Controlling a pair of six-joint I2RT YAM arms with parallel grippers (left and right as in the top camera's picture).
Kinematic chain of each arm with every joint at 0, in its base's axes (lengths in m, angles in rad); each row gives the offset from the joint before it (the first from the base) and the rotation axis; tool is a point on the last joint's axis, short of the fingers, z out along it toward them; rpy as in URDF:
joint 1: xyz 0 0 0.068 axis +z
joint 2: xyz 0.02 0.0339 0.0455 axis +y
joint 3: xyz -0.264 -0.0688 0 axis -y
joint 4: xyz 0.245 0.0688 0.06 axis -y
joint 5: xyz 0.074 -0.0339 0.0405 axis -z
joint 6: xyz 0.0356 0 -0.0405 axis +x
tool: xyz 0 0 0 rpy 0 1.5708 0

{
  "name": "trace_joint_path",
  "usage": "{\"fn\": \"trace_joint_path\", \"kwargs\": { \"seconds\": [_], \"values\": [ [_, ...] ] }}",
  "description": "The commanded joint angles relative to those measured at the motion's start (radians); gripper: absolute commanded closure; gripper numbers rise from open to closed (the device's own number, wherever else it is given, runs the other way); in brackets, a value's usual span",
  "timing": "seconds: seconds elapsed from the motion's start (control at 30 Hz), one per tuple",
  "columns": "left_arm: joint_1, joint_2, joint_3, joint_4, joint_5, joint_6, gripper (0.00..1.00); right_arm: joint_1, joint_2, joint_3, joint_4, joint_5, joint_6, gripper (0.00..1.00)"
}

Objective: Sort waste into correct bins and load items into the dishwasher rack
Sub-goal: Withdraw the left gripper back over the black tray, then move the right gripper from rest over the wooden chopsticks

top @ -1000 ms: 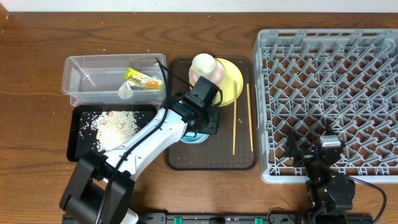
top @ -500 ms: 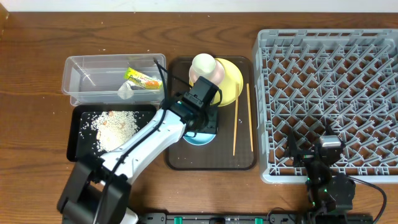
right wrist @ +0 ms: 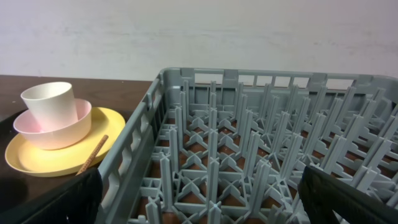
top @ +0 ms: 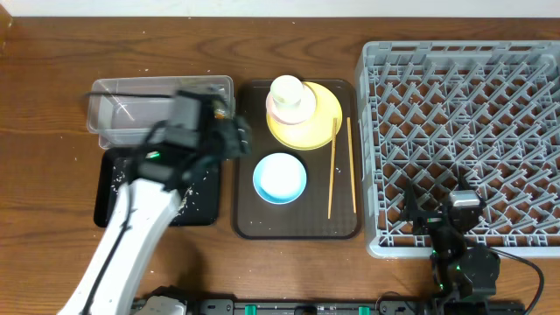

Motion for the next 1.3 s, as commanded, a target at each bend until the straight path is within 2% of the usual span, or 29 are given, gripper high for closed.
{"fn": "trace_joint_path", "kwargs": {
  "seconds": [0.0, 0.13, 0.37, 0.6, 0.67, 0.83, 1.0, 1.17, 1.27],
  "values": [
    [0.074, -0.047, 0.012, -0.005, -0.019, 0.0, 0.2, 0.0, -0.005, -0.001, -0.004, 0.006, 0.014, 0.01],
    [0.121, -0.053, 0.012, -0.005, -0.019, 0.0, 0.16, 0.0, -0.005, -0.001, -0.003, -0.009, 0.014, 0.01],
    [0.125, -0.052, 0.012, -0.005, -0.019, 0.0, 0.12, 0.0, -0.005, 0.019, -0.015, -0.035, 0.048, 0.01],
    [0.125, -0.052, 0.012, -0.005, -0.019, 0.0, 0.11, 0.0, 0.061, 0.279, -0.311, 0.071, 0.051, 0.01],
    [0.125, -0.052, 0.012, -0.005, -0.019, 0.0, 0.11, 0.0, 0.15, 0.392, -0.378, 0.065, 0.073, 0.01],
    [0.125, -0.052, 0.012, -0.005, -0.019, 0.0, 0.11, 0.001, 0.458, 0.7, -0.628, -0.018, 0.275, 0.01],
    [0.125, -0.052, 0.012, -0.005, -0.019, 0.0, 0.1, 0.027, 0.8, 0.956, -0.791, -0.27, 0.288, 0.01],
    [0.125, -0.052, 0.012, -0.005, -0.019, 0.0, 0.1, 0.119, 1.081, 1.113, -0.901, -0.369, 0.347, 0.01],
    [0.125, -0.052, 0.012, -0.005, -0.019, 0.0, 0.1, 0.199, 1.201, 1.139, -0.857, -0.464, 0.385, 0.01]
  ]
}}
